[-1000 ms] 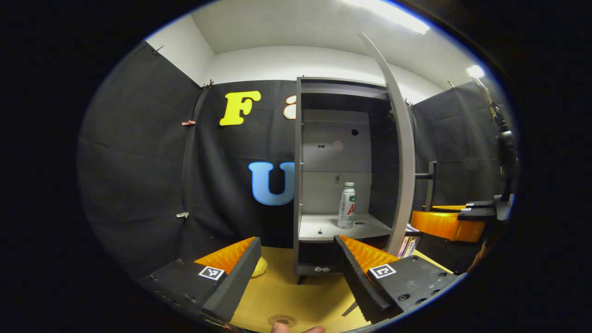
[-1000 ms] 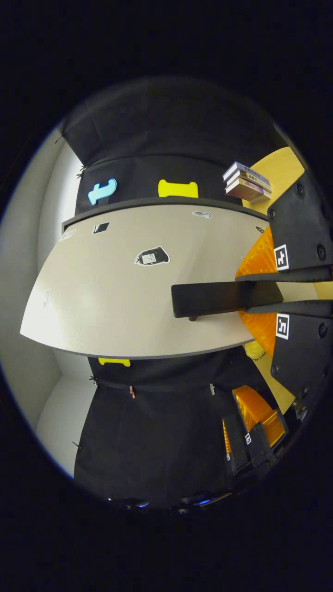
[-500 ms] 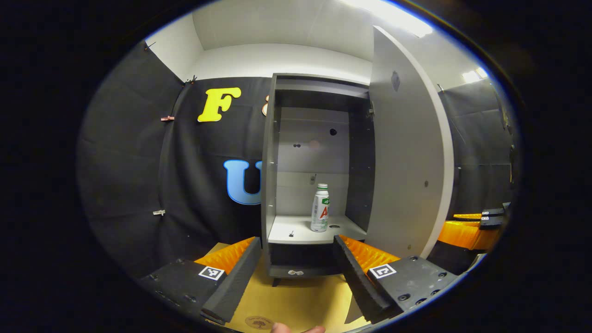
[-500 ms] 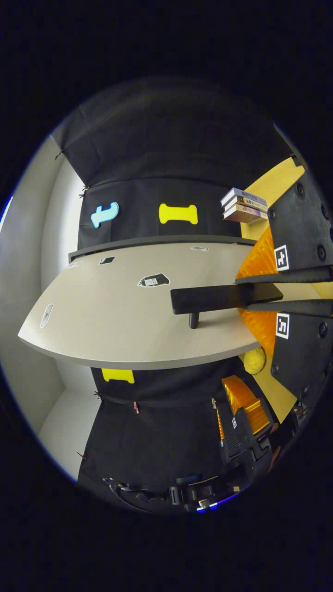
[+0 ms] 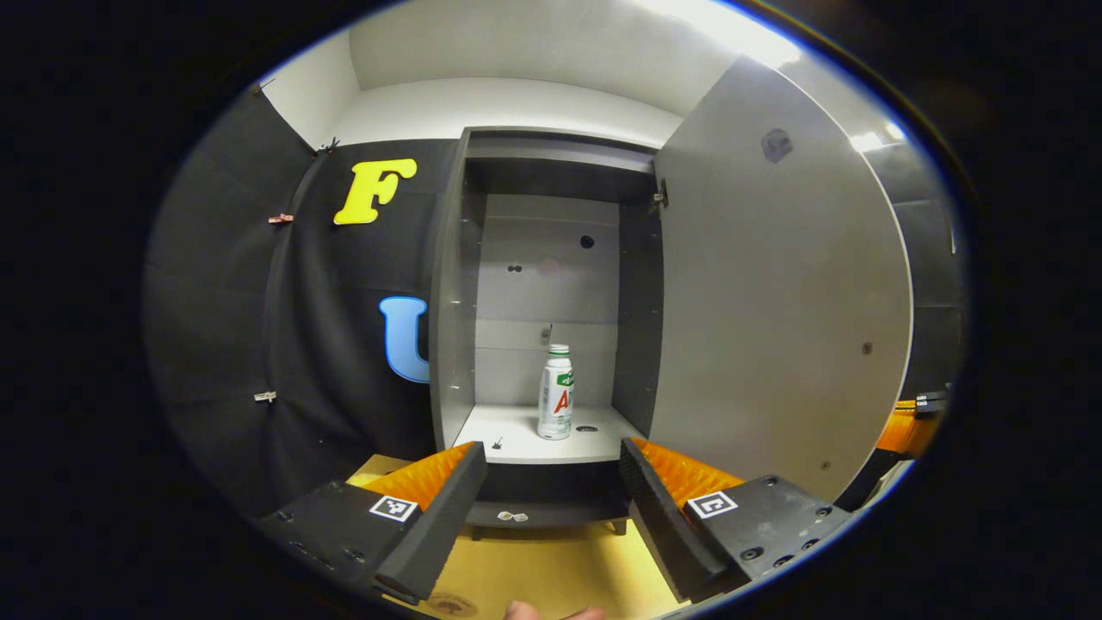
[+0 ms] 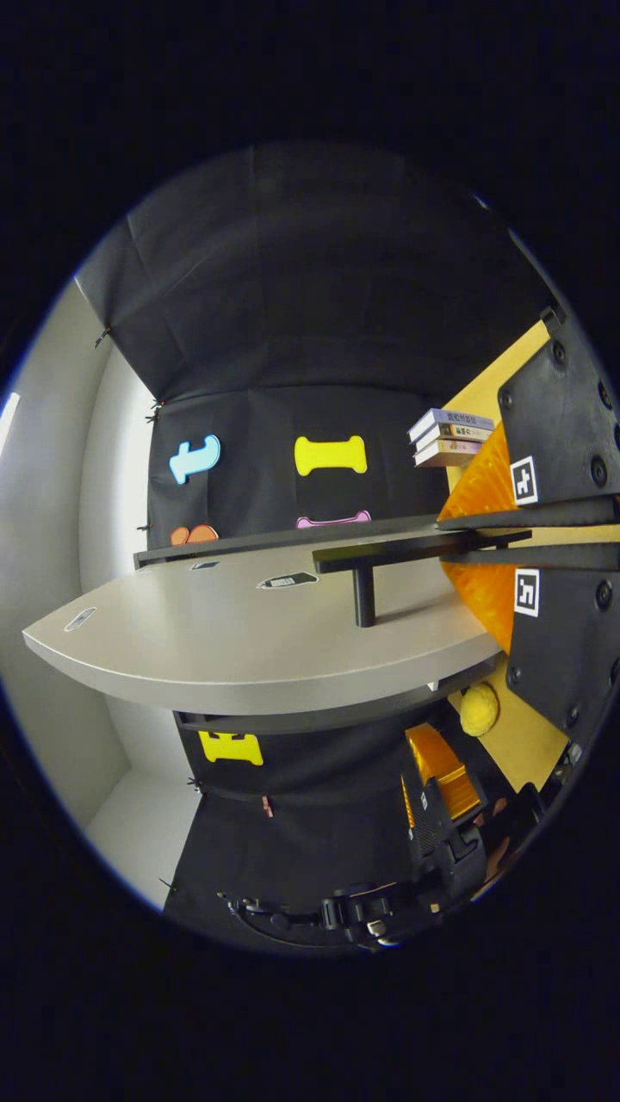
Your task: Open the cabinet door with the right hand, grasp the bottle in the cabinet with the left hand and place it on the coaster, then close the cabinet door with the right hand.
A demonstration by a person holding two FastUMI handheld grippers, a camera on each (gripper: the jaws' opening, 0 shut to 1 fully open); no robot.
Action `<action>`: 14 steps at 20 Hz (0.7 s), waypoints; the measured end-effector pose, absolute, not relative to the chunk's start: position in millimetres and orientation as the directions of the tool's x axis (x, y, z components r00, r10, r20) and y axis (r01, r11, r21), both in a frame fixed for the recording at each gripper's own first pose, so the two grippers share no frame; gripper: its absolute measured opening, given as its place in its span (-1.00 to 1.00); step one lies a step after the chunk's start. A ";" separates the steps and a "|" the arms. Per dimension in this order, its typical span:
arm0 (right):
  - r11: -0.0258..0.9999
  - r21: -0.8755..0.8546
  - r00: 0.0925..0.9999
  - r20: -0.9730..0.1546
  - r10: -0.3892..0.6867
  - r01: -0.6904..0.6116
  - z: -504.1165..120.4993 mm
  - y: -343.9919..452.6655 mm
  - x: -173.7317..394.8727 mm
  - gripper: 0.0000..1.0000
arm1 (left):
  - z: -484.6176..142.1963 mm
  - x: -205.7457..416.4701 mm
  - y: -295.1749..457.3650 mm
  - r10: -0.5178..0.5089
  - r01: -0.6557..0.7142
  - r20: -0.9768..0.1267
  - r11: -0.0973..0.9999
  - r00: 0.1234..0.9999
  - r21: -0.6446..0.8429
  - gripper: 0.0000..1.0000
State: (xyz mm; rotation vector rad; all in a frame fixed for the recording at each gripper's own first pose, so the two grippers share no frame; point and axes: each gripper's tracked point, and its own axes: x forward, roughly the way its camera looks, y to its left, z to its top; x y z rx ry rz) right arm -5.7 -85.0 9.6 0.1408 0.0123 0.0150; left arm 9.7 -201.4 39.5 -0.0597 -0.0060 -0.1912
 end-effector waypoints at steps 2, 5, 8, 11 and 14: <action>0.990 0.142 1.000 -0.014 0.007 -0.005 9.5 -98.2 -6.6 -0.75 | 43.4 22.2 -212.0 -0.198 0.199 0.021 0.979 0.980 -0.048 0.95; 0.986 0.150 0.997 -0.009 0.070 -0.068 12.3 -90.5 -10.4 -0.75 | 44.4 46.8 -226.2 -0.204 0.204 0.028 0.978 0.979 -0.032 0.97; 0.990 0.104 0.996 0.003 0.094 -0.093 16.8 -93.3 -17.5 -0.75 | 43.0 75.1 -238.2 -0.203 0.204 0.024 0.978 0.979 -0.042 0.95; 0.987 0.103 0.992 0.006 0.124 -0.124 19.0 -96.1 -31.8 -0.75 | 43.5 110.2 -246.9 -0.202 0.203 0.027 0.978 0.979 -0.041 0.95; 0.982 0.127 0.990 0.014 0.138 -0.139 22.8 -109.4 -48.0 -0.68 | 44.2 146.8 -253.7 -0.200 0.201 0.037 0.979 0.979 -0.027 0.96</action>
